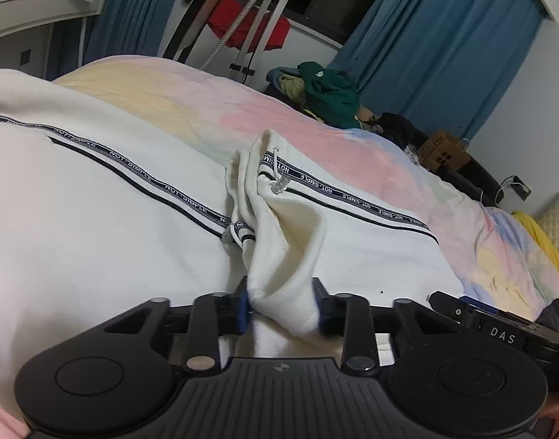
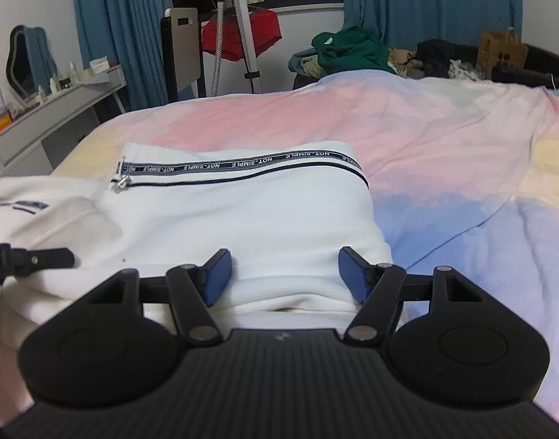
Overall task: Fold clothes
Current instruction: 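Grasp the leg fabric with the left gripper while the right gripper releases the cuffs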
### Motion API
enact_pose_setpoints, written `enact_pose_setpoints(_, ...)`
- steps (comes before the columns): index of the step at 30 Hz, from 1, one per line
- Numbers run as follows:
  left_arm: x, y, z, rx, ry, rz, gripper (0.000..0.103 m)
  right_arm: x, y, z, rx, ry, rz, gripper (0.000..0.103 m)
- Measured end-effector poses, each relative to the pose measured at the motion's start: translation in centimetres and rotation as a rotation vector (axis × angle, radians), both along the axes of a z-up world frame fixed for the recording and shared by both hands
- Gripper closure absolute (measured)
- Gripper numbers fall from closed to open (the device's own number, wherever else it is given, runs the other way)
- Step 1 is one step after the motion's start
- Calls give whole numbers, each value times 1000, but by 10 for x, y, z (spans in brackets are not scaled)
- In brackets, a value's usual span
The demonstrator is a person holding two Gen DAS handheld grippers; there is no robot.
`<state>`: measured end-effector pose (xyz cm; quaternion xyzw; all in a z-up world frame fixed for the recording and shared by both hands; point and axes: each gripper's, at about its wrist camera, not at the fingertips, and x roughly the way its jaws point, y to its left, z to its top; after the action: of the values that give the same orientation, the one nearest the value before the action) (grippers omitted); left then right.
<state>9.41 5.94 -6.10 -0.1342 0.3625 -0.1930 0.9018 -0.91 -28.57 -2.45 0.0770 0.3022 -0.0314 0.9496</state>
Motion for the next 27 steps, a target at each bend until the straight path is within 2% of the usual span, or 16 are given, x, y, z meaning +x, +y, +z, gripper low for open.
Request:
enact_pose_setpoints(2,-3,1,5,11,-23,-2,81,2,0,-1,0,0,0,35)
enact_pose_setpoints(5,-12,10,17,-40,-33,9,87,0,-2,1,16,-3,6,35)
enact_pose_setpoints(7,-18,15,25,-75,-40,16,88,-3,-4,3,47,-15,17,35)
enact_pose_setpoints(10,-27,24,29,-89,-28,34,88,-10,-8,10,115,-53,30,35)
enact_pose_setpoints(11,-27,25,26,-71,-12,44,88,-11,-9,11,127,-59,31,35)
enact_pose_setpoints(15,-18,27,6,-26,75,74,87,-6,-6,5,98,-36,38,36)
enact_pose_setpoints(19,-12,35,-2,-100,103,87,85,0,3,-3,17,-12,39,36)
enact_pose_setpoints(25,-16,50,1,-195,135,114,70,1,2,-3,29,-20,24,36)
enact_pose_setpoints(27,-22,59,6,-237,145,129,53,2,0,-3,38,-20,21,36)
